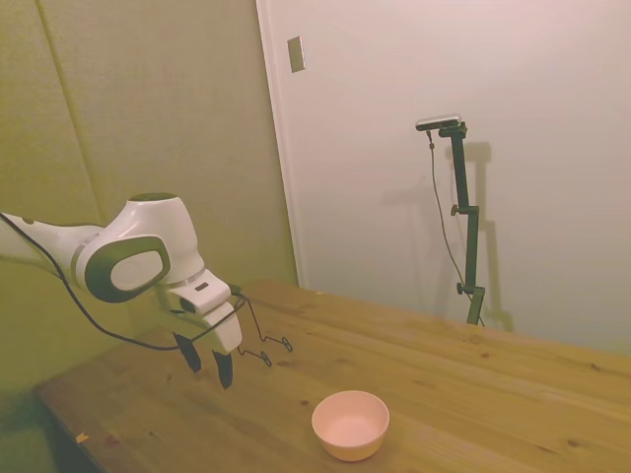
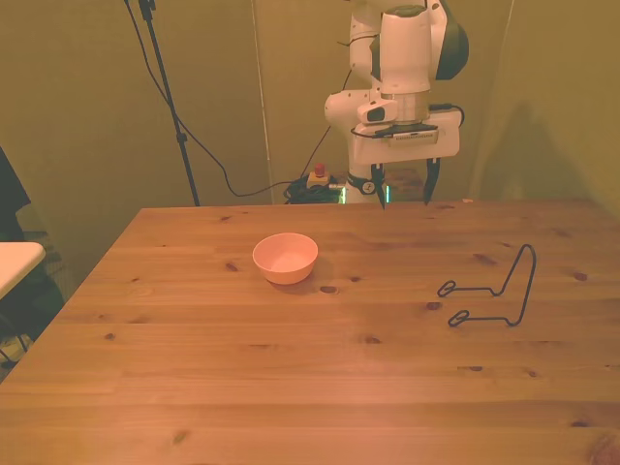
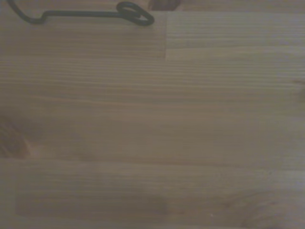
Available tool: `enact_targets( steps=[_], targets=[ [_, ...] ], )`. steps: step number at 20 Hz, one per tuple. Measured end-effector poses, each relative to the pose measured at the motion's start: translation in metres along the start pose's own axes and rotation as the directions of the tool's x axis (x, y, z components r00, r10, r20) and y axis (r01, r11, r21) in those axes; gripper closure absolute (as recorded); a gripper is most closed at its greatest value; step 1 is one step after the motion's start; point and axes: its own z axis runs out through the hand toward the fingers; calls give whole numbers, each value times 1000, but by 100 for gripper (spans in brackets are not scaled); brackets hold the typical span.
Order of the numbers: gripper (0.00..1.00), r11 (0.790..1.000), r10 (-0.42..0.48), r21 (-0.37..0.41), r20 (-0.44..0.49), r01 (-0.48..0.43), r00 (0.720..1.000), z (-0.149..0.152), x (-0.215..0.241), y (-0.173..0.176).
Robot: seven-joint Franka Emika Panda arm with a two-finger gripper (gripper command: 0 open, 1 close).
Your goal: Load the bowl
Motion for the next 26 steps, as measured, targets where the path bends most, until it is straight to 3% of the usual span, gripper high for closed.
enact_targets(
  steps=[10,26],
  targets=[
    [0,994,105,-6,-81,-106,991,6,10,6],
    [0,961,274,14,-169,-276,947,-15,125,63]
  ],
)
